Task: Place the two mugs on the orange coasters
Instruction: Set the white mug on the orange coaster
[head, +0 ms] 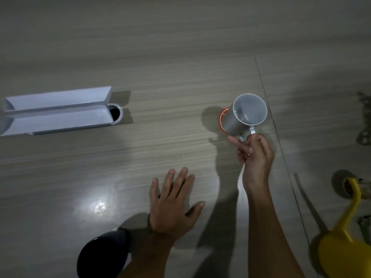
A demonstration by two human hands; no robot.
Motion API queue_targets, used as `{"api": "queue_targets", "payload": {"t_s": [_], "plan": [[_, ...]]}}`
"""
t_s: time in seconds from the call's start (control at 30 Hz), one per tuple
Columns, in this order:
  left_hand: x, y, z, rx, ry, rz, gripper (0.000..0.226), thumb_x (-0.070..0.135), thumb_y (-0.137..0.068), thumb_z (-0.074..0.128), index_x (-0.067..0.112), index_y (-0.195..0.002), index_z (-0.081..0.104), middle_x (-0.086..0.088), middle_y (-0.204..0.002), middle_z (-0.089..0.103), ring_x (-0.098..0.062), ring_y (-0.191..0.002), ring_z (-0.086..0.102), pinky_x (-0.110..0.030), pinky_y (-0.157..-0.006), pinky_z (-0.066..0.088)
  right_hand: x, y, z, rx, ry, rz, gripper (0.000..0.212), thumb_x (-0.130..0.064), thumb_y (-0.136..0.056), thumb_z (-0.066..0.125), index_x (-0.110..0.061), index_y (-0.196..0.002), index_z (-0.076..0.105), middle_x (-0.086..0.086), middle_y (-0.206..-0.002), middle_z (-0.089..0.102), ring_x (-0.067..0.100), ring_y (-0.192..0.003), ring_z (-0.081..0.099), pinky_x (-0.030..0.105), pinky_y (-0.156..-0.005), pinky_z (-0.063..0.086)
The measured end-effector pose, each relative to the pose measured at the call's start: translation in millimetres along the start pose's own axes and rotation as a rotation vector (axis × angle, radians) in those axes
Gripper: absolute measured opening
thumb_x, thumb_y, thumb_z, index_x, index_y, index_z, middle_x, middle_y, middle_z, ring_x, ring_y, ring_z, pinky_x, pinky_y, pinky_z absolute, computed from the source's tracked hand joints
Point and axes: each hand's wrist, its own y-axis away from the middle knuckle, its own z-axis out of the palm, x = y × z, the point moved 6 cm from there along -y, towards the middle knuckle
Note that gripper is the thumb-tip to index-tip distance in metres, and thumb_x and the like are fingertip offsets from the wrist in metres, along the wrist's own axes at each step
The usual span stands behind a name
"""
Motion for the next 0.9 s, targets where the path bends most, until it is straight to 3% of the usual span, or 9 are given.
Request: {"api": "queue_targets", "payload": {"t_s": [0.13,0.37,0.43,0.57,0.7,0.8,0.9], "plan": [[-1.1,-0.3,0.0,0.018,-0.007,-0.002,0.077,0.075,-0.088,0.041,0.038,-0.154,0.029,0.014,-0.167,0.022,-0.018,-0.156,0.014,-0.062,-0.122,0.010,1.0,-8.0,4.4,0.013,-0.003,-0.021,0.025,-0.031,-0.095,0.057,-0.031,-0.070,0.059,-0.005,-0.069,0.079,0.028,-0.074,0.061,0.015,-0.045,0.037],[-1.0,-0.5,0.7,0.039,-0.006,-0.001,0.077,0.074,-0.089,0.044,0.039,-0.155,0.027,0.016,-0.168,0.019,-0.017,-0.155,0.015,-0.060,-0.122,0.009,1.9,-16.7,4.9,0.039,0.001,-0.045,0.027,-0.027,-0.095,0.055,-0.030,-0.068,0.059,0.005,-0.075,0.083,0.016,-0.059,0.065,0.016,-0.043,0.033],[-1.4,-0.7,1.9,0.038,-0.011,-0.003,0.077,0.074,-0.089,0.043,0.040,-0.156,0.025,0.017,-0.168,0.017,-0.017,-0.156,0.014,-0.060,-0.123,0.007,4.6,-17.0,2.5,0.055,0.000,-0.031,0.029,-0.025,-0.096,0.054,-0.029,-0.067,0.059,0.009,-0.078,0.083,0.020,-0.058,0.060,0.016,-0.043,0.033],[-2.7,-0.5,4.5,0.038,-0.022,-0.002,0.078,0.074,-0.089,0.043,0.040,-0.156,0.023,0.017,-0.168,0.016,-0.018,-0.156,0.013,-0.058,-0.123,0.004,9.5,-18.3,-0.4,0.068,-0.012,-0.013,0.038,-0.018,-0.100,0.050,-0.031,-0.066,0.059,0.000,-0.070,0.081,0.038,-0.087,0.056,0.016,-0.044,0.034],[-3.1,0.1,4.8,0.057,-0.025,0.003,0.078,0.074,-0.088,0.044,0.040,-0.156,0.023,0.017,-0.168,0.016,-0.018,-0.156,0.014,-0.059,-0.123,0.005,6.3,-22.0,1.4,0.061,-0.037,-0.036,0.030,-0.025,-0.096,0.054,-0.030,-0.066,0.059,-0.003,-0.065,0.078,0.027,-0.069,0.059,0.016,-0.043,0.033],[-2.9,0.0,4.4,0.067,-0.024,0.004,0.078,0.073,-0.088,0.045,0.040,-0.156,0.024,0.017,-0.168,0.018,-0.018,-0.156,0.015,-0.060,-0.122,0.008,9.0,-25.3,1.9,0.070,-0.023,-0.038,0.031,-0.024,-0.096,0.056,-0.030,-0.066,0.063,-0.010,-0.061,0.072,0.024,-0.069,0.059,0.016,-0.044,0.033],[-2.9,0.4,4.1,0.073,-0.017,0.002,0.077,0.073,-0.088,0.045,0.041,-0.155,0.025,0.018,-0.167,0.018,-0.018,-0.155,0.016,-0.060,-0.122,0.009,15.8,-24.8,0.1,0.076,-0.039,-0.010,0.029,-0.024,-0.096,0.055,-0.028,-0.068,0.059,-0.001,-0.067,0.079,0.022,-0.066,0.055,0.016,-0.044,0.034]]}}
